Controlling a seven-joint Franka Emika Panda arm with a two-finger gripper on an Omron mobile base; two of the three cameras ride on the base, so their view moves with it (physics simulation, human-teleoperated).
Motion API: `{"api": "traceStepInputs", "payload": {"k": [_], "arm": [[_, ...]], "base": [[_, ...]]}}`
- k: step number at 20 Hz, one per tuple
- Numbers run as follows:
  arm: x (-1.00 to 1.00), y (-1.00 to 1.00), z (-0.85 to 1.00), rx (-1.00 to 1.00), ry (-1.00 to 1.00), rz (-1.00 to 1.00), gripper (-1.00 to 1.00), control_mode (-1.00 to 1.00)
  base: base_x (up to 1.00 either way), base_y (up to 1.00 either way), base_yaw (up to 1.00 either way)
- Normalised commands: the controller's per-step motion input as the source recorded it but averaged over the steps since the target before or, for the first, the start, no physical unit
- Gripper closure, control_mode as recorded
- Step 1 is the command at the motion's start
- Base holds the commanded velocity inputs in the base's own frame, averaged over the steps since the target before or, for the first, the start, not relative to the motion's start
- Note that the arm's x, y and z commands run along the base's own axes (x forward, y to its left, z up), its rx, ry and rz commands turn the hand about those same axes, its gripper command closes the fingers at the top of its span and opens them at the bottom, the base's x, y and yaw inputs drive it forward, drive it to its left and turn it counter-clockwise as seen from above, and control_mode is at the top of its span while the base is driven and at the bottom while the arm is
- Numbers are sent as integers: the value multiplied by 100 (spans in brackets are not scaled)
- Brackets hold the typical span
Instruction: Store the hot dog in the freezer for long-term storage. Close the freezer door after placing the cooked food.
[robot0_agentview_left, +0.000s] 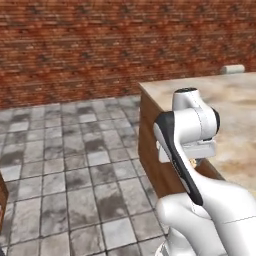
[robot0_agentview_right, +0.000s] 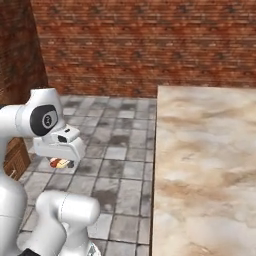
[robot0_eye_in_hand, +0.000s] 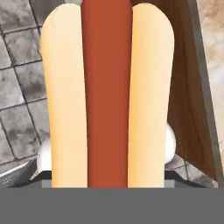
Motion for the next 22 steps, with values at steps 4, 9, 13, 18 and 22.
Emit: {"api": "traceStepInputs", "payload": {"k": [4,9,13,18,22], "arm": [[0,0,0,0,0,0,100,100],[0,0,0,0,0,0,100,100],[0,0,0,0,0,0,100,100],[0,0,0,0,0,0,100,100],[0,0,0,0,0,0,100,100]], "base": [[98,42,16],[97,25,46],[74,2,68],[33,-11,77],[7,-30,81]]}}
